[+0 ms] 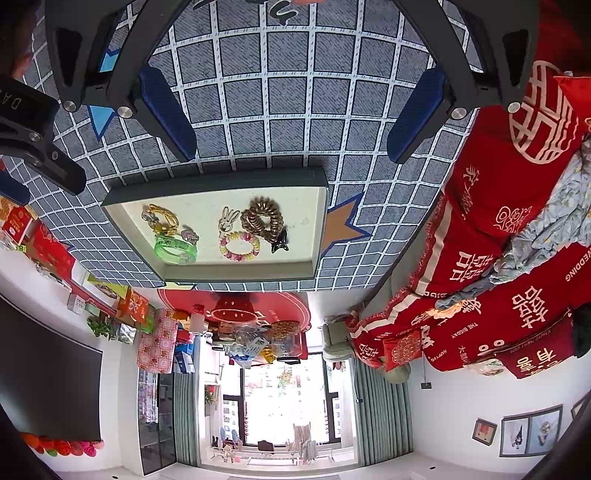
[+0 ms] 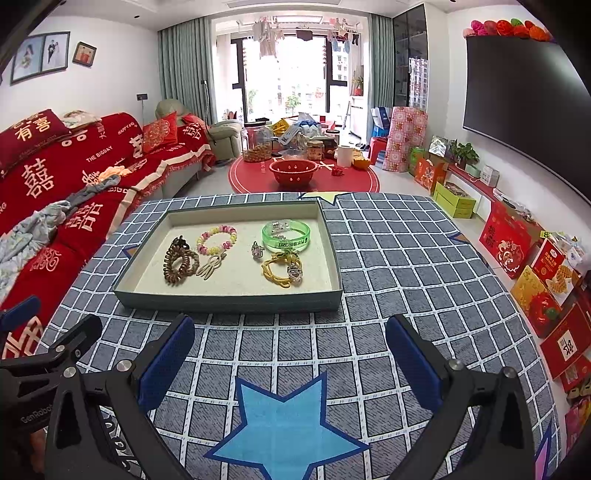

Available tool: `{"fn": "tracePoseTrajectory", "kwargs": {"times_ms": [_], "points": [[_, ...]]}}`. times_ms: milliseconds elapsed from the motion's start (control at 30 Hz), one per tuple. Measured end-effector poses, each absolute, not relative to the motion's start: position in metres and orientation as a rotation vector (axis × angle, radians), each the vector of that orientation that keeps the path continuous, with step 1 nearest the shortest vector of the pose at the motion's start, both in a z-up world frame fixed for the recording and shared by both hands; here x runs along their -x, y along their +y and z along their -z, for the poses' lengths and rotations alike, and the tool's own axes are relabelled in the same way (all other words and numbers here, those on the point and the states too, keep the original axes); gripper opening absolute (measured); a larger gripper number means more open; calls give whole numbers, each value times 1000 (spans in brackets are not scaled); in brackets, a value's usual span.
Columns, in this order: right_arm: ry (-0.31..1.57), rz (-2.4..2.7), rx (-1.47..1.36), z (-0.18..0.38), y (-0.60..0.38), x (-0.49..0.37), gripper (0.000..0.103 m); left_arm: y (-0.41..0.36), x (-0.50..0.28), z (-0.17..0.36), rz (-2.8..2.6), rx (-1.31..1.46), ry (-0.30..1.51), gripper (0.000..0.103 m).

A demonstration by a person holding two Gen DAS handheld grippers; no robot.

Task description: Organize jewelry

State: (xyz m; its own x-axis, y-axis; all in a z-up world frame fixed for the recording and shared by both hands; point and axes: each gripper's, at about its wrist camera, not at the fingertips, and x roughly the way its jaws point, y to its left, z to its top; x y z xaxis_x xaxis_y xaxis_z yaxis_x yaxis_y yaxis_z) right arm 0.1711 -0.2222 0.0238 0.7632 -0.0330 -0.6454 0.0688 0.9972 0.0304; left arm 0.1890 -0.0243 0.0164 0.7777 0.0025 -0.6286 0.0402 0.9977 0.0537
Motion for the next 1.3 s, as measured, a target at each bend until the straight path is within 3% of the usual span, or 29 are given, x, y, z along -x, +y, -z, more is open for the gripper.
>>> {"fn": "tracePoseTrajectory", "kwargs": {"times_ms": [1300], "points": [[697,53,-55,-26,-221,-170,103,-28,-188,-18,28,-66,679,103]]}}
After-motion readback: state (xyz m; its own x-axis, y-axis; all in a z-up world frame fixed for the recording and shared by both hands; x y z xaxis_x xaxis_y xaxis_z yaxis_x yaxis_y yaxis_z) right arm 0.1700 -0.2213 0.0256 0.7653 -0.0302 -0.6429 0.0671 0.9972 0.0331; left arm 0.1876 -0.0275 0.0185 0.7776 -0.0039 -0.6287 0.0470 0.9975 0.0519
